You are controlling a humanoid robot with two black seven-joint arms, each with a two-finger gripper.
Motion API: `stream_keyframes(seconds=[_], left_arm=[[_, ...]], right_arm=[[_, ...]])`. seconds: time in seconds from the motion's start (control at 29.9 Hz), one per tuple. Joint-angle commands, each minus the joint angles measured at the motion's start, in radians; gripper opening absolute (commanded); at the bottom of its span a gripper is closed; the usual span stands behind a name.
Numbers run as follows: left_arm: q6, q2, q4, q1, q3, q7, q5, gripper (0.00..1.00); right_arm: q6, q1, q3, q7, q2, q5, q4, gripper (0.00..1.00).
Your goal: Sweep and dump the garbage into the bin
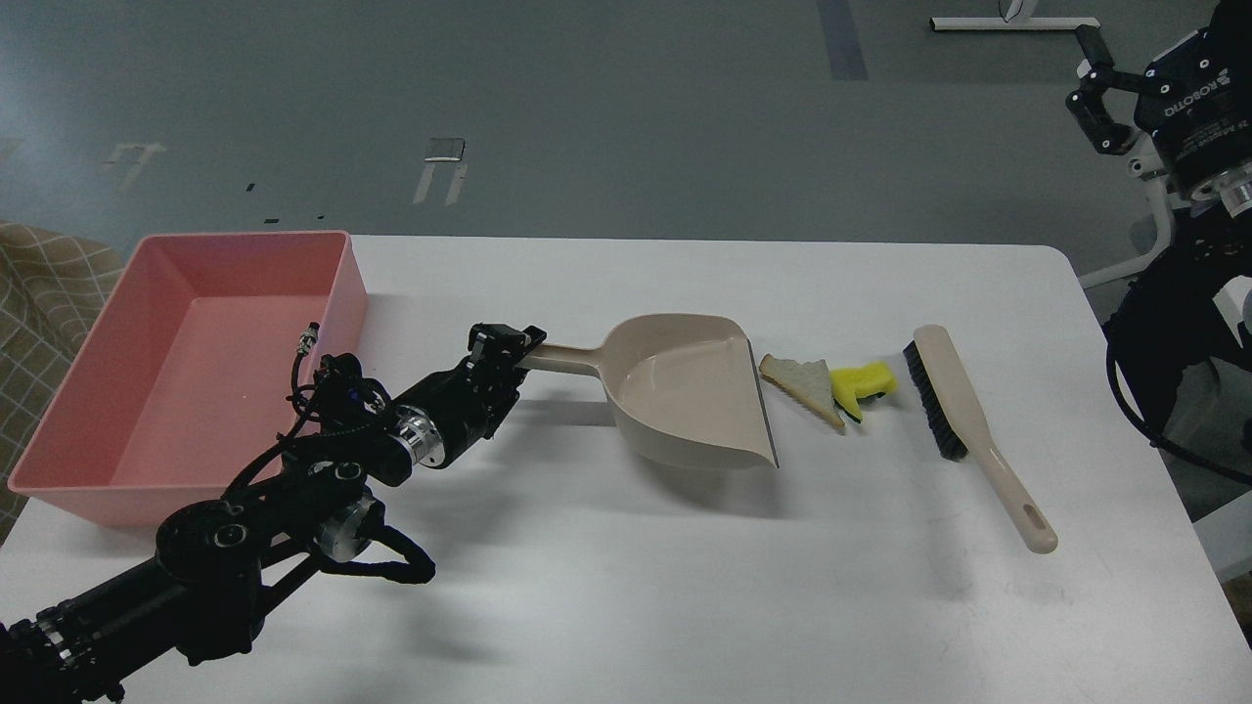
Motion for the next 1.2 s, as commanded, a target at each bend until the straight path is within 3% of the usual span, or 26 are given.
stream_keyframes(seconds=[0.0,0.27,0.43,0.7,0.87,1.17], left_arm=[[0.000,0.004,-0.002,-0.004,0.000,-0.015,0.002,0.06],[0.001,0.027,-0.006,-0.042,0.043,-0.078,0.072,0.00],[0.004,0.033,-0.006,-0.042,0.043,-0.087,0.179,0.00],[0.018,0.034,0.000,-0.049,0.043,-0.087,0.196,0.00],[0.021,0.042,0.000,-0.049,0.040,-0.089,0.194,0.00],[0.029,0.050,0.000,-0.046,0.041,-0.113,0.196,0.00]], right_arm=[[0.000,0.000,0.000,0.000,-0.001,0.000,0.000,1.00],[0.000,0.002,-0.002,-0.005,-0.004,-0.006,0.003,1.00],[-0.002,0.003,-0.031,-0.011,-0.070,-0.040,0.012,1.00],[0.000,0.000,-0.127,-0.008,-0.268,-0.326,0.124,1.00],[0.006,-0.022,-0.317,0.000,-0.451,-0.670,0.279,1.00],[0.007,-0.028,-0.483,0.000,-0.716,-0.756,0.445,1.00]])
